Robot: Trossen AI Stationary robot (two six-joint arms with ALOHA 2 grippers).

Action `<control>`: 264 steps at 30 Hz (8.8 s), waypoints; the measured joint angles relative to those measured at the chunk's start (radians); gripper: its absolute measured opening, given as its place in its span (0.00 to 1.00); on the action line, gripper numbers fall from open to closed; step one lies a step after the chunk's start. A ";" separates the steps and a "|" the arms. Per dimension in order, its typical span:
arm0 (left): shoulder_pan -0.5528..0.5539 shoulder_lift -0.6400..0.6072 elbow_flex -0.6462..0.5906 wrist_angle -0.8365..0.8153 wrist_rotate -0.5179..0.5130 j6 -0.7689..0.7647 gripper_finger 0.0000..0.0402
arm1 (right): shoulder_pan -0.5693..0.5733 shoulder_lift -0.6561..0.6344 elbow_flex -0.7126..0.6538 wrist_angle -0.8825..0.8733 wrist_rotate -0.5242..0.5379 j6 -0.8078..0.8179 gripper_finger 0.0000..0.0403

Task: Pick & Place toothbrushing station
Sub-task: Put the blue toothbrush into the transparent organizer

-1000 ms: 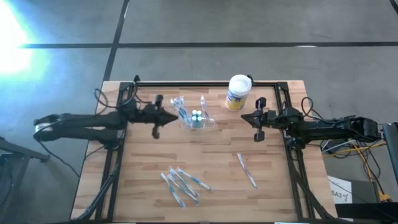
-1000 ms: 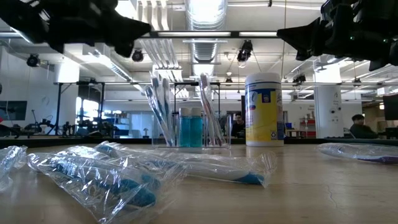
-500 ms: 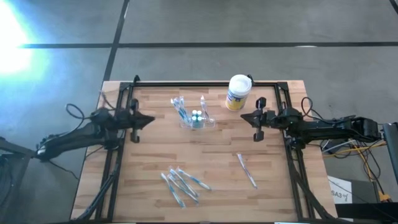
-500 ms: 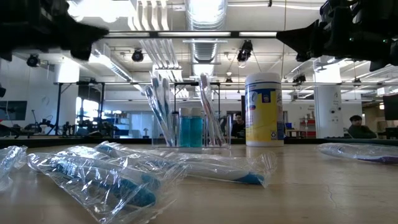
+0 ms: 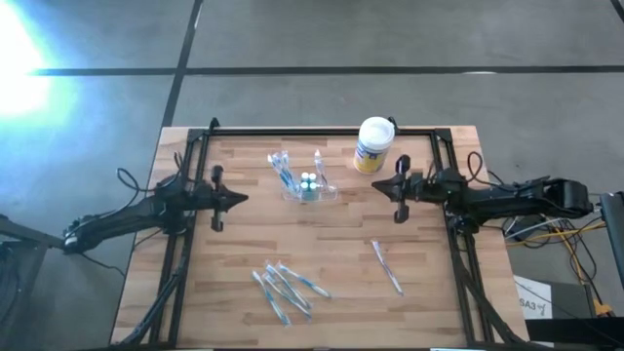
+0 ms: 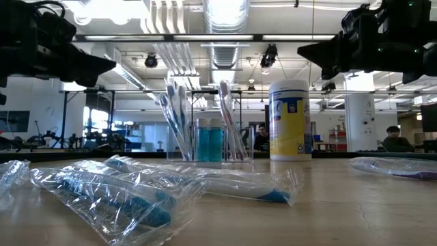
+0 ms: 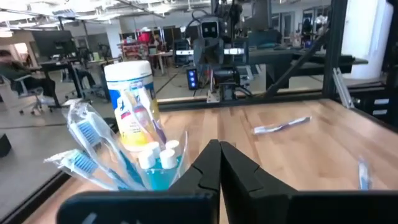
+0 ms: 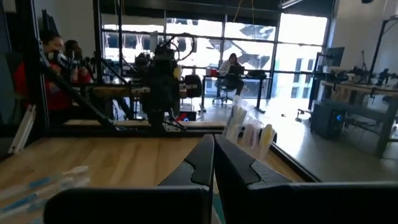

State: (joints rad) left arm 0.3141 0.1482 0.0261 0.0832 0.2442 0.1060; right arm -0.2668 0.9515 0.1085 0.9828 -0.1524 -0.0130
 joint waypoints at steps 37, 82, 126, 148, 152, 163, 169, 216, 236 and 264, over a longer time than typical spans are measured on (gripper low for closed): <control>0.000 0.003 -0.019 -0.013 -0.059 -0.033 0.05 | 0.405 0.644 0.368 0.096 0.334 0.351 0.02; 0.000 -0.016 -0.020 0.020 0.082 -0.043 0.03 | 0.734 1.216 1.618 -1.536 0.536 0.898 0.42; 0.000 -0.014 -0.020 0.006 0.088 -0.007 0.05 | 0.770 1.243 1.481 -1.575 0.442 1.017 0.61; 0.000 -0.014 -0.020 -0.003 0.092 -0.006 0.06 | 0.774 1.237 1.508 -1.575 0.439 0.996 0.58; 0.000 -0.014 -0.020 -0.001 0.096 -0.006 0.06 | 0.773 1.240 1.498 -1.577 0.437 1.005 0.58; -0.001 -0.014 -0.020 -0.002 0.099 -0.006 0.06 | 0.773 1.298 1.502 -1.601 0.398 0.993 0.58; -0.001 -0.014 -0.020 -0.005 0.097 -0.005 0.06 | 0.772 1.286 1.501 -1.620 0.397 0.938 0.44; -0.001 -0.016 -0.020 0.018 0.161 0.000 0.06 | 0.875 0.761 1.285 -1.322 0.794 0.136 0.07; 0.000 -0.016 0.000 0.115 0.162 -0.080 0.06 | 0.719 0.323 0.480 -0.296 0.430 -0.185 0.07; -0.001 -0.015 0.000 0.162 0.116 -0.099 0.06 | 0.537 -0.276 -0.100 -0.053 0.369 -0.165 0.07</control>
State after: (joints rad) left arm 0.3134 0.1329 0.0261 0.2455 0.3606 0.0075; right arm 0.2705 0.6756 0.0083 0.9297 0.2170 -0.1782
